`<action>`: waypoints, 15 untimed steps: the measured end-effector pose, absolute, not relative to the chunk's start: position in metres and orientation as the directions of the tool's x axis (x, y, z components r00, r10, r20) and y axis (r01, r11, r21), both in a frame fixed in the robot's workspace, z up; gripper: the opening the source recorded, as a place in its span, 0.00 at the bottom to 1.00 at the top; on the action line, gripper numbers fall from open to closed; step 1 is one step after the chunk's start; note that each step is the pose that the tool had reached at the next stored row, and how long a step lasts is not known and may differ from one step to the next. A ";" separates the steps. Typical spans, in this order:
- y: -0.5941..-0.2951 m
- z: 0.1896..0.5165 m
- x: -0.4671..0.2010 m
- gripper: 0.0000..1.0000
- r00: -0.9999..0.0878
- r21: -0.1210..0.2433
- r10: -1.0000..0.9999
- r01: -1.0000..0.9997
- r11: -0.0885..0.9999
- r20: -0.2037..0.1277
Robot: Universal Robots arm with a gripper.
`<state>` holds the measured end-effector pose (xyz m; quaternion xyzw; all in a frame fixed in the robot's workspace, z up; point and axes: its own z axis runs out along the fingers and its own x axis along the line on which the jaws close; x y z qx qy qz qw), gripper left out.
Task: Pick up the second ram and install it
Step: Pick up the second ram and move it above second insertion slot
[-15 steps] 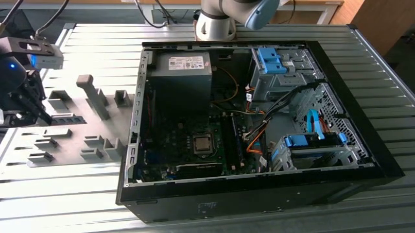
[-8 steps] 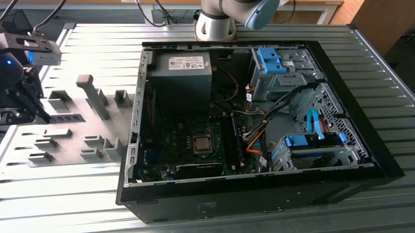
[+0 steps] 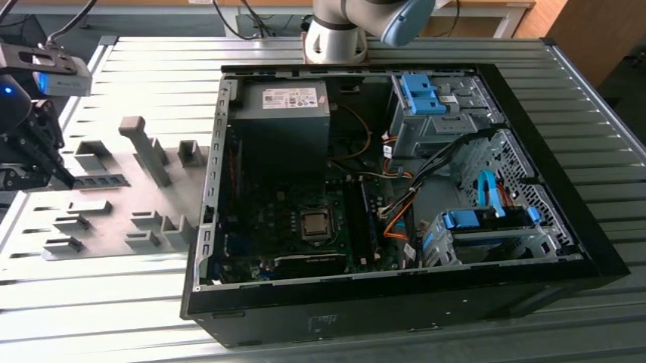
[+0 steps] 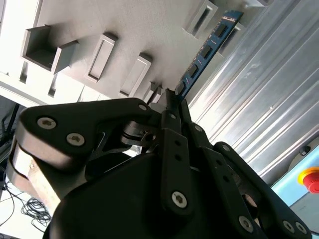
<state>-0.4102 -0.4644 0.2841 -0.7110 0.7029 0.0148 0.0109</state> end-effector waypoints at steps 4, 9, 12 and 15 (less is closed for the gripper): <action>-0.464 0.289 -0.410 0.14 0.011 0.005 -0.999 -1.000 -0.011 -0.036; -0.464 0.294 -0.410 0.14 0.011 0.005 -0.999 -1.000 -0.011 -0.036; -0.464 0.298 -0.410 0.14 0.011 0.005 -0.999 -1.000 -0.011 -0.036; -0.464 0.301 -0.410 0.14 0.011 0.005 -0.999 -1.000 -0.011 -0.036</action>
